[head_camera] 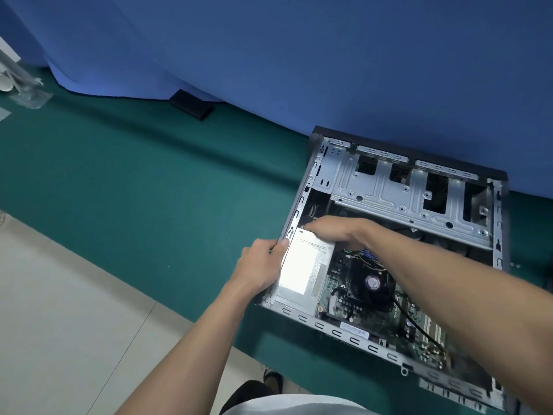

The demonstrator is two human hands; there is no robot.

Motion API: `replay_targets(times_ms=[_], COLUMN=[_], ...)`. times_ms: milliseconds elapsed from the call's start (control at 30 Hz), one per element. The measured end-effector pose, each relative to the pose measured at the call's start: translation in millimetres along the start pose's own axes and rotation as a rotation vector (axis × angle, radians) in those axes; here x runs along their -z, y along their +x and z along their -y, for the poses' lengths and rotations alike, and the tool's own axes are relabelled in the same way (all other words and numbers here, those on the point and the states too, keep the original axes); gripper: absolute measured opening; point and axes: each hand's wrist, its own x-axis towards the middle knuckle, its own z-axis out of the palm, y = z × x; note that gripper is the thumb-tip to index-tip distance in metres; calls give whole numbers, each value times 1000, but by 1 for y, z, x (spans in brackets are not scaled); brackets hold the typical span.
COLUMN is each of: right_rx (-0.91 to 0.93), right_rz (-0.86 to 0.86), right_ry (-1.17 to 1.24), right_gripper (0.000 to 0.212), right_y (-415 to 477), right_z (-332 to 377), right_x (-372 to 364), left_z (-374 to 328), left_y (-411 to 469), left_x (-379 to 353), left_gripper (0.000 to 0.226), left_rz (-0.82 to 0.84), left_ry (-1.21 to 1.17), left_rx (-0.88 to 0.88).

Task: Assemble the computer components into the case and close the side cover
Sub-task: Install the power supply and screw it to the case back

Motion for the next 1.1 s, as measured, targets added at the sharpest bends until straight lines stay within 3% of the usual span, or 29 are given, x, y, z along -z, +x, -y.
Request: replay_targets(times_ms=[100, 267, 433, 567, 700, 767, 933, 1100], right_rx=[-47, -57, -105, -81, -27, -29, 0, 80], right_rz=[166, 205, 42, -69, -226, -245, -533, -730], right_ry=[161, 178, 128, 48, 279, 363, 345, 364], right_gripper=[26, 20, 17, 30, 21, 35, 55, 51], right_y=[12, 26, 29, 22, 8, -5, -16, -35], right_z=[3, -4, -11, -5, -8, -7, -4, -4], right_x=[2, -1, -3, -7, -7, -8, -26, -34], left_z=[0, 0, -5, -14, -36, -43, -39, -36], left_y=[0, -1, -3, -1, 13, 17, 20, 15], left_x=[1, -1, 1, 4, -7, -12, -16, -14], left_gripper=[47, 47, 47, 48, 63, 69, 67, 65], left_rz=[12, -14, 12, 66, 52, 2, -52, -51], left_ry=[7, 52, 26, -19, -7, 11, -20, 12], left_rx=[5, -12, -1, 56, 99, 119, 175, 112])
